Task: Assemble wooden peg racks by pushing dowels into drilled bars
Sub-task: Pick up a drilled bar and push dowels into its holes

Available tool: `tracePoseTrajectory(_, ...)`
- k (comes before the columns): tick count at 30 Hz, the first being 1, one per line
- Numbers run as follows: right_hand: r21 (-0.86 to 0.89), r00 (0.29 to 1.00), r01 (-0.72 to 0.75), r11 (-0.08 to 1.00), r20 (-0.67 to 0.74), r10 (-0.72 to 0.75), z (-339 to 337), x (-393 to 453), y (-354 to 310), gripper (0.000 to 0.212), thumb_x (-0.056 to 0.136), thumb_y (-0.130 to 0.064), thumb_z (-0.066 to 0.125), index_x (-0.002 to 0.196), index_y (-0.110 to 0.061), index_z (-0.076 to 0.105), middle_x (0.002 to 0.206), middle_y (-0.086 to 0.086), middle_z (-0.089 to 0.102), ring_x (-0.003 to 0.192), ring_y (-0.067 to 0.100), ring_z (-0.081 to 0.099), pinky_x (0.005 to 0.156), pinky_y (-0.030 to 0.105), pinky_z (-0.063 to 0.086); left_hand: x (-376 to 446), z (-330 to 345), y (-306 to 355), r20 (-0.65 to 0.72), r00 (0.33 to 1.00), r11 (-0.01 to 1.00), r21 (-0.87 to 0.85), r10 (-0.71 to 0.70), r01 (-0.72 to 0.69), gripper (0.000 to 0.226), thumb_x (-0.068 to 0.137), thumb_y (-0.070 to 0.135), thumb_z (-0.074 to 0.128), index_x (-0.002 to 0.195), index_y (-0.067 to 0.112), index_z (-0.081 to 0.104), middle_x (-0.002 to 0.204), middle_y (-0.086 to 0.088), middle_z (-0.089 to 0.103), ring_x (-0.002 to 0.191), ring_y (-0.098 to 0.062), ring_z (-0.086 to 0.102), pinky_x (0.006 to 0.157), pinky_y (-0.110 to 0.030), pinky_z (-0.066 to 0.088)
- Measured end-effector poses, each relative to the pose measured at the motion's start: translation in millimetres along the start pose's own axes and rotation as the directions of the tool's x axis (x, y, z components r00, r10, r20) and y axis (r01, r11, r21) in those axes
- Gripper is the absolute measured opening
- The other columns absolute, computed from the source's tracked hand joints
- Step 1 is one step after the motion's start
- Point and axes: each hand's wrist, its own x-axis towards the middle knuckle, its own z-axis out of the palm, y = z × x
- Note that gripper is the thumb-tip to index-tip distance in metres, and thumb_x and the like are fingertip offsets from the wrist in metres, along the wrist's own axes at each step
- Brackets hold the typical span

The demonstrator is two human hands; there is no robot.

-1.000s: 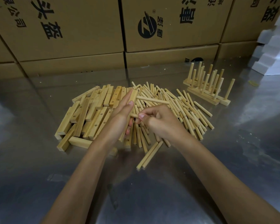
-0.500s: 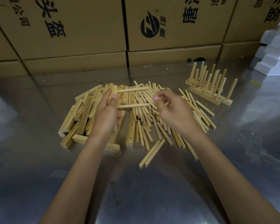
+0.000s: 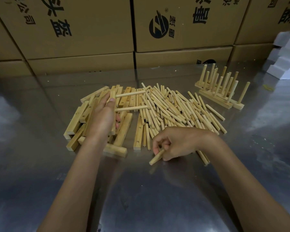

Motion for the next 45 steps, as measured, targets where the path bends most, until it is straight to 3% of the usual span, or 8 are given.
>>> tracePoseTrajectory(7, 0.095, 0.955, 0.104, 0.99, -0.286, -0.073, -5, 2, 5, 0.013, 0.085, -0.01, 0.07, 0.091, -0.021, 0.066, 0.065, -0.006, 0.056, 0.062, 0.01, 0.052, 0.066, 0.043, 0.048, -5, 9, 2, 0.08, 0.996, 0.996, -0.075, -0.05, 0.056, 0.035, 0.106, 0.037, 0.044, 0.139, 0.046, 0.05, 0.05, 0.007, 0.058, 0.042, -0.007, 0.051, 0.049, -0.025, 0.045)
tracePoseTrajectory(14, 0.154, 0.852, 0.094, 0.984, -0.523, 0.0, -12, 5, 21, 0.02, 0.083, -0.02, 0.074, 0.09, -0.031, 0.058, 0.064, -0.01, 0.059, 0.048, -0.002, 0.049, 0.048, 0.019, 0.041, -10, 12, 3, 0.166, 0.97, 0.936, -0.276, -0.176, 0.217, 0.03, 0.106, 0.03, 0.045, 0.132, 0.033, 0.058, 0.055, 0.004, 0.057, 0.042, -0.007, 0.049, 0.038, -0.019, 0.038)
tracePoseTrajectory(19, 0.191, 0.726, 0.156, 0.969, -0.688, 0.018, -12, 7, 15, 0.007, 0.091, -0.031, 0.064, 0.092, -0.033, 0.058, 0.084, -0.003, 0.067, 0.059, 0.01, 0.062, 0.052, 0.026, 0.051, -11, 14, 1, 0.245, 0.94, 0.884, -0.347, -0.238, 0.314, 0.028, 0.106, 0.03, 0.044, 0.124, 0.016, 0.06, 0.055, 0.001, 0.052, 0.039, -0.009, 0.044, 0.034, -0.018, 0.033)
tracePoseTrajectory(25, 0.408, 0.853, 0.388, 0.826, -0.499, -0.154, -1, 3, -9, 0.028, 0.096, -0.003, 0.057, 0.111, -0.026, 0.056, 0.089, 0.007, 0.071, 0.058, 0.009, 0.063, 0.05, 0.017, 0.046, -15, 21, 0, 0.296, 0.93, 0.859, -0.395, -0.218, 0.327, 0.036, 0.104, 0.028, 0.046, 0.134, 0.012, 0.057, 0.061, 0.0, 0.055, 0.044, -0.01, 0.046, 0.035, -0.02, 0.035)
tracePoseTrajectory(30, 0.171, 0.756, 0.401, 0.9, -0.617, -0.219, 17, 12, -24, 0.021, 0.093, -0.01, 0.062, 0.107, -0.025, 0.068, 0.093, -0.006, 0.07, 0.086, 0.004, 0.064, 0.076, 0.025, 0.052, -22, 27, 4, 0.27, 0.941, 0.843, -0.439, -0.205, 0.31, 0.029, 0.102, 0.028, 0.048, 0.127, 0.027, 0.063, 0.069, 0.002, 0.067, 0.052, -0.011, 0.059, 0.043, -0.019, 0.045)
tracePoseTrajectory(34, -0.004, 0.651, 0.374, 0.927, -0.711, -0.265, 20, 10, -28, 0.021, 0.087, -0.014, 0.062, 0.098, -0.031, 0.069, 0.083, -0.018, 0.067, 0.055, 0.003, 0.054, 0.049, 0.013, 0.037, -21, 26, 5, 0.259, 0.944, 0.826, -0.471, -0.205, 0.308, 0.034, 0.104, 0.028, 0.047, 0.136, 0.024, 0.058, 0.067, 0.003, 0.062, 0.052, -0.01, 0.054, 0.04, -0.019, 0.041)
tracePoseTrajectory(38, -0.112, 0.612, 0.351, 0.93, -0.724, -0.318, 22, 11, -31, 0.017, 0.086, -0.018, 0.063, 0.094, -0.033, 0.067, 0.074, -0.024, 0.059, 0.061, 0.006, 0.054, 0.054, 0.021, 0.04, -21, 24, 7, 0.243, 0.949, 0.815, -0.495, -0.203, 0.301, 0.029, 0.103, 0.027, 0.048, 0.129, 0.029, 0.061, 0.07, 0.005, 0.061, 0.051, -0.007, 0.053, 0.043, -0.019, 0.043)
tracePoseTrajectory(45, -0.394, 0.542, 0.314, 0.864, -0.672, -0.504, 22, 11, -32, 0.023, 0.091, -0.011, 0.064, 0.11, -0.02, 0.07, 0.088, -0.017, 0.06, 0.082, 0.007, 0.058, 0.071, 0.034, 0.052, -20, 27, 10, 0.134, 0.981, 0.882, -0.433, -0.139, 0.184, 0.032, 0.105, 0.025, 0.047, 0.132, 0.037, 0.059, 0.122, -0.003, 0.071, 0.068, -0.009, 0.054, 0.062, -0.027, 0.045)
